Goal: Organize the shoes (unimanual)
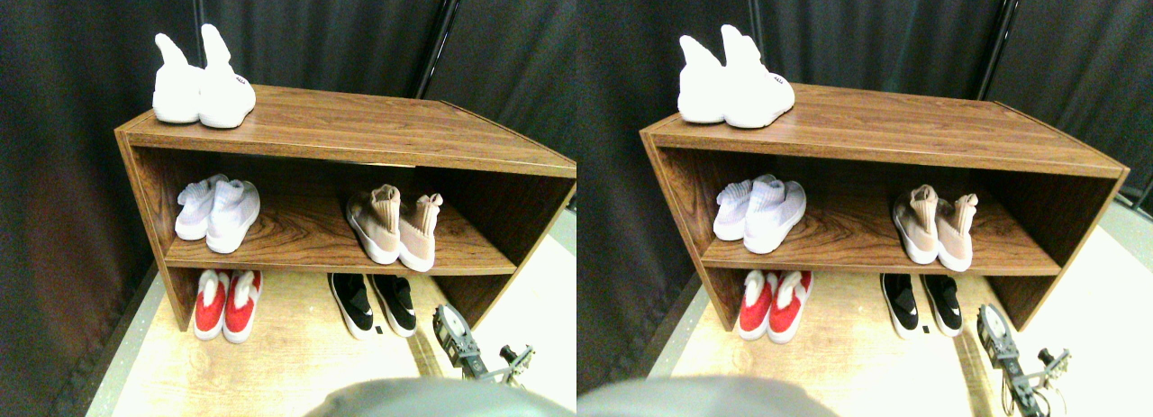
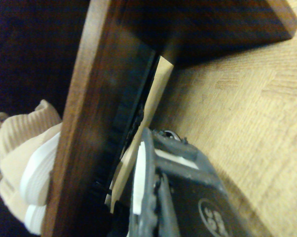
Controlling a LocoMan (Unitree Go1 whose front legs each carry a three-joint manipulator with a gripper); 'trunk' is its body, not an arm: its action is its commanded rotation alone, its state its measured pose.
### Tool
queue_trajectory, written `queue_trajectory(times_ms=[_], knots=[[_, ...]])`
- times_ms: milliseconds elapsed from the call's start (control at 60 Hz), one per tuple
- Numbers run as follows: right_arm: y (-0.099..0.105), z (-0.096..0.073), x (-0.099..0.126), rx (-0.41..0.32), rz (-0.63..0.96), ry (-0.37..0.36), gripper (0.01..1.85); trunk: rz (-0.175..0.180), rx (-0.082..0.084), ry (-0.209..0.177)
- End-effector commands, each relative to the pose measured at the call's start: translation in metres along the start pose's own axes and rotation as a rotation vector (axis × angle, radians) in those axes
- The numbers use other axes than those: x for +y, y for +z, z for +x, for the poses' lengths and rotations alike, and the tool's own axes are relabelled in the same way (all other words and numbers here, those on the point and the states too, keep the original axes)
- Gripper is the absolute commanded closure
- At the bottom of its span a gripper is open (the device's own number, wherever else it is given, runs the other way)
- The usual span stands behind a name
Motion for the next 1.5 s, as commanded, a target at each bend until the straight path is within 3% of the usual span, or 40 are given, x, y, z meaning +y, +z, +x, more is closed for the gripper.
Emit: queue_trajectory(times_ms=[17,383,667,833,967,1183,1500], knots=[[0.003,0.013,-0.003,-0.027,0.003,0.002,1.80,-0.026,0.028,0.016],[0.009,0.058,-0.026,-0.088,0.034,-0.085,1.80,-0.032,0.039,0.036],[0.008,0.077,-0.039,-0.106,0.027,-0.137,1.80,-0.030,0.039,0.043],[0.000,0.076,-0.040,-0.112,0.070,-0.158,1.80,-0.030,0.041,0.048],[-0.009,0.079,-0.042,-0.034,0.058,-0.141,1.80,-0.034,0.039,0.052],[-0.028,0.074,-0.033,-0.039,0.082,-0.152,1.80,-0.042,0.037,0.057],[-0.038,0.067,-0.027,-0.065,0.075,-0.149,1.80,-0.043,0.032,0.052]])
